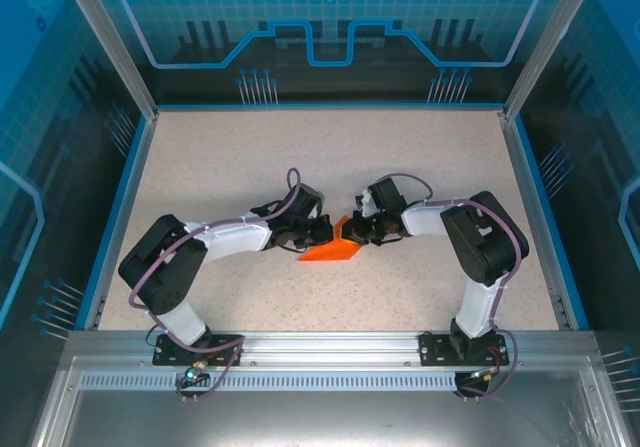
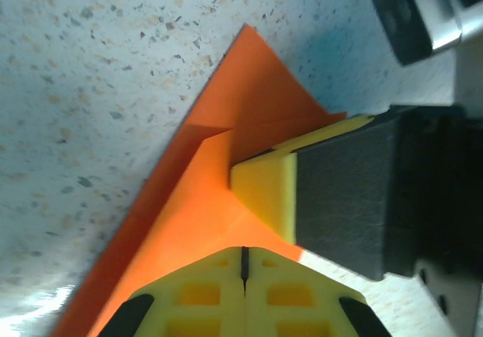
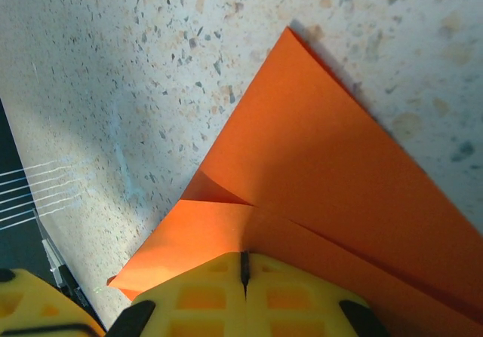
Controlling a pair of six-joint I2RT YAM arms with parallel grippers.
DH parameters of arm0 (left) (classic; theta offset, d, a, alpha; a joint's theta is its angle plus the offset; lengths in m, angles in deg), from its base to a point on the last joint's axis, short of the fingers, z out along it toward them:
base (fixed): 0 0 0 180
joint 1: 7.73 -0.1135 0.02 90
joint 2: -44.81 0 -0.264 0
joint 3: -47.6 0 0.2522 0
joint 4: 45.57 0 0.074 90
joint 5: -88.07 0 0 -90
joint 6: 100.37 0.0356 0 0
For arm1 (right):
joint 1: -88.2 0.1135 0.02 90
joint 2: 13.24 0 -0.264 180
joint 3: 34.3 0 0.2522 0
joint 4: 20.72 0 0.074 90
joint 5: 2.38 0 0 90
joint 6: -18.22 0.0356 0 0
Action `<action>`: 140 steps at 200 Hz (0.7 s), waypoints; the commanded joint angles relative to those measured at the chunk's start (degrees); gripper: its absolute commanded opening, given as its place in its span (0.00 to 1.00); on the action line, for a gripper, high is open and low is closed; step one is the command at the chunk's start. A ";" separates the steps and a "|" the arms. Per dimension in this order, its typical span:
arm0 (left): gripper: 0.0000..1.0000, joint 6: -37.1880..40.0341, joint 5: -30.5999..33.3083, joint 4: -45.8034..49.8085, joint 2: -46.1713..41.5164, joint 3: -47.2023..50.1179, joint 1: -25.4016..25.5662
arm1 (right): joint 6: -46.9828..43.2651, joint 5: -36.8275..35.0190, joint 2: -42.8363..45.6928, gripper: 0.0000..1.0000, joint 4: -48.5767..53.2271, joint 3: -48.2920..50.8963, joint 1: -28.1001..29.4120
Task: Fold a paper plane with a square sheet of paper (pick it up from the middle)
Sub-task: Fourth fold the wing at the center of the table.
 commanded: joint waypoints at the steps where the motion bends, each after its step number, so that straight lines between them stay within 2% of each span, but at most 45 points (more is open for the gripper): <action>1: 0.00 -11.52 0.57 -5.96 0.36 3.26 2.26 | 0.74 -5.44 -2.96 0.00 4.29 0.91 0.24; 28: 0.00 -15.09 5.17 -7.64 -0.48 6.96 2.35 | 0.73 -5.52 -3.51 0.00 4.81 0.92 0.24; 99: 0.00 -18.54 11.34 -9.08 -3.49 11.84 2.34 | 0.67 -5.38 -3.94 0.00 4.73 1.21 0.15; 140: 0.00 -18.42 11.97 -11.16 -5.32 13.57 2.32 | 0.77 -5.54 -4.17 0.00 4.94 1.29 0.19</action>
